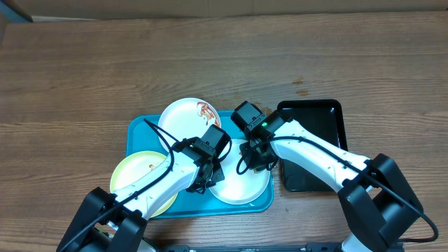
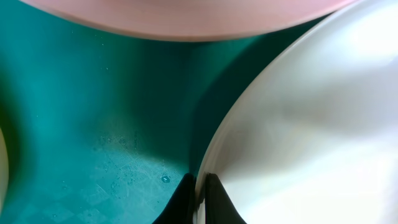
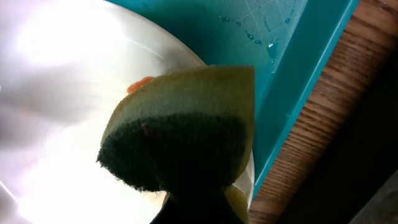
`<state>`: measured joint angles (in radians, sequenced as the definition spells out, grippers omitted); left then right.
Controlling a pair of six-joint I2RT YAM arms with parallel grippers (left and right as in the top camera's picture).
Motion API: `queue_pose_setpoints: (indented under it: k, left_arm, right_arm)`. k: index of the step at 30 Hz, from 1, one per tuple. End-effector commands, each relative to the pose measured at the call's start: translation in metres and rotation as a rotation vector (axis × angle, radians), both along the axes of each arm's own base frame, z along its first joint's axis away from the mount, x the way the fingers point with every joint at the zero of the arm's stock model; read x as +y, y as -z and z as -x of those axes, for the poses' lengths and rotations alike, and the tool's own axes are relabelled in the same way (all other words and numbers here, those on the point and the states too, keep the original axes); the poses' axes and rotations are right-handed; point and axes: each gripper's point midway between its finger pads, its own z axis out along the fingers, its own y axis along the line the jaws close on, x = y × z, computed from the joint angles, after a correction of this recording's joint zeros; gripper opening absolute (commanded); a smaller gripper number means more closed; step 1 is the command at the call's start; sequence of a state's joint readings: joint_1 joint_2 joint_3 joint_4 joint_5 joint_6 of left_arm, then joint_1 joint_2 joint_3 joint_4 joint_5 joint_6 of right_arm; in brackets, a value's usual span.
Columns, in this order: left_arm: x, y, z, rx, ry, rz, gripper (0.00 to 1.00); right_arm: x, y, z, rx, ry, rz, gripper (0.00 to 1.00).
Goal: Clean dirty plates on tray and stack at the side
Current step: 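Scrub the front white plate with the sponge in the right gripper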
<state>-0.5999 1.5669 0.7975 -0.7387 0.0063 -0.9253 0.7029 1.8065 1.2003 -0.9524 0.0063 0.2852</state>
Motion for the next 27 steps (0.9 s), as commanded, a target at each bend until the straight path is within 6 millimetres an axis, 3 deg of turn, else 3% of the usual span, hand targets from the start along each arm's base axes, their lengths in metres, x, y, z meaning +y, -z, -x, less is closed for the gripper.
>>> queue_pose_setpoints:
  k: [1, 8, 17, 22, 27]
  left_arm:
    - [0.02, 0.01, 0.007, 0.022, -0.022, -0.084, 0.04]
    - [0.019, 0.01, 0.006, 0.019, -0.019, -0.082, 0.04]
    - [0.018, 0.01, 0.006, 0.02, -0.008, -0.078, 0.04]
    - [0.018, 0.01, 0.006, 0.019, -0.008, -0.078, 0.04]
    - [0.018, 0.01, 0.006, 0.019, -0.008, -0.078, 0.04]
  right_arm:
    - [0.0, 0.0, 0.001, 0.0, 0.009, -0.002, 0.04]
    - [0.0, 0.0, 0.01, 0.04, 0.006, -0.005, 0.04]
    - [-0.001, 0.0, -0.004, -0.024, 0.011, 0.012, 0.04]
    - [-0.016, -0.001, -0.013, -0.08, 0.054, 0.089, 0.04]
    - [-0.017, -0.001, -0.012, -0.077, 0.062, 0.096, 0.04]
